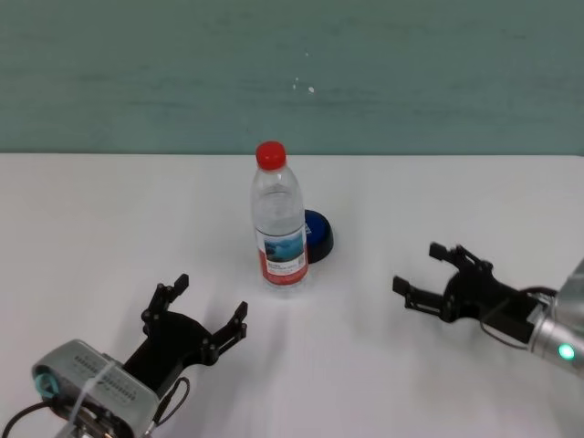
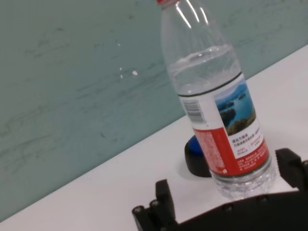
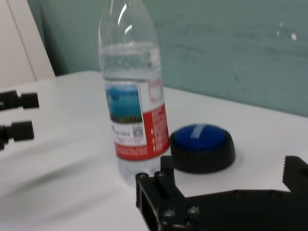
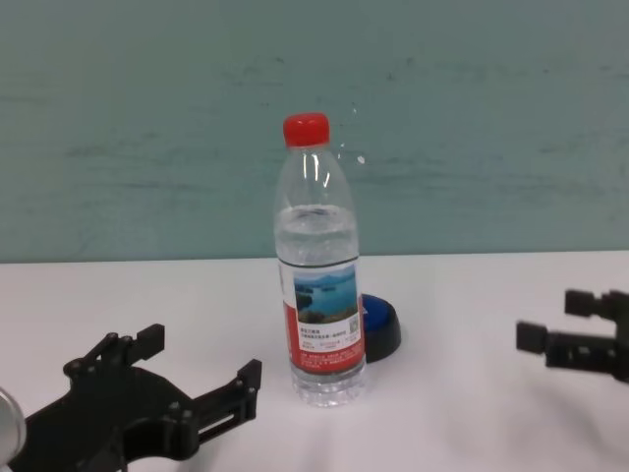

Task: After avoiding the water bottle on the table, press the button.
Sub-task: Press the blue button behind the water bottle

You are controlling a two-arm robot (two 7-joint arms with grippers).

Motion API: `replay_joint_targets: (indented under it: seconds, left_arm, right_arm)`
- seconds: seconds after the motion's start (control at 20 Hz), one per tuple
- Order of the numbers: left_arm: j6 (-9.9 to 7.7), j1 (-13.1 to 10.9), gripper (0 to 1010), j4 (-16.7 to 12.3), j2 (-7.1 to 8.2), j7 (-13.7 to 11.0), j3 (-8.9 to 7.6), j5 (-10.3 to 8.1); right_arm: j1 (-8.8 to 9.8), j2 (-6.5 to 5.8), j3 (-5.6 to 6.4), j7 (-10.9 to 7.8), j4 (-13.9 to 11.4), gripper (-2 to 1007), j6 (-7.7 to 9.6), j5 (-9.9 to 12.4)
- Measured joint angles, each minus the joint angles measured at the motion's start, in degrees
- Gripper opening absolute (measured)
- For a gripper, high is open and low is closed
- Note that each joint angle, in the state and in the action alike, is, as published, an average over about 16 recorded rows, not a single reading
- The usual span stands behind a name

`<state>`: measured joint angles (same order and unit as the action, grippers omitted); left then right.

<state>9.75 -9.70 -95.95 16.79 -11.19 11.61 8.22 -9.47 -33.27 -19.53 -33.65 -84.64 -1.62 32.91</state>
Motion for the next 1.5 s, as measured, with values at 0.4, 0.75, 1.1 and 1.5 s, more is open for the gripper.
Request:
replay_joint_targets:
  seconds: [0.4, 0.75, 1.1, 1.5]
  left_arm:
    - [0.0, 0.0, 1000, 0.0, 0.0, 0.0, 0.0, 0.0]
    - [0.0, 0.0, 1000, 0.0, 0.0, 0.0, 0.0, 0.0]
    - [0.0, 0.0, 1000, 0.0, 0.0, 0.0, 0.0, 0.0]
    - [0.0, 0.0, 1000, 0.0, 0.0, 0.0, 0.0, 0.0]
  right_arm:
    - [-4.76, 1.25, -0.74, -2.11, 4.4, 1004, 0.07, 1.5]
    - [-10.19, 2.53, -2.14, -4.05, 9.7, 1004, 0.35, 2.2]
    - [-15.61, 3.92, -4.04, -6.03, 15.2, 1004, 0.59, 1.7]
    - [-20.93, 6.02, -5.61, -7.72, 21.4, 1004, 0.42, 1.0]
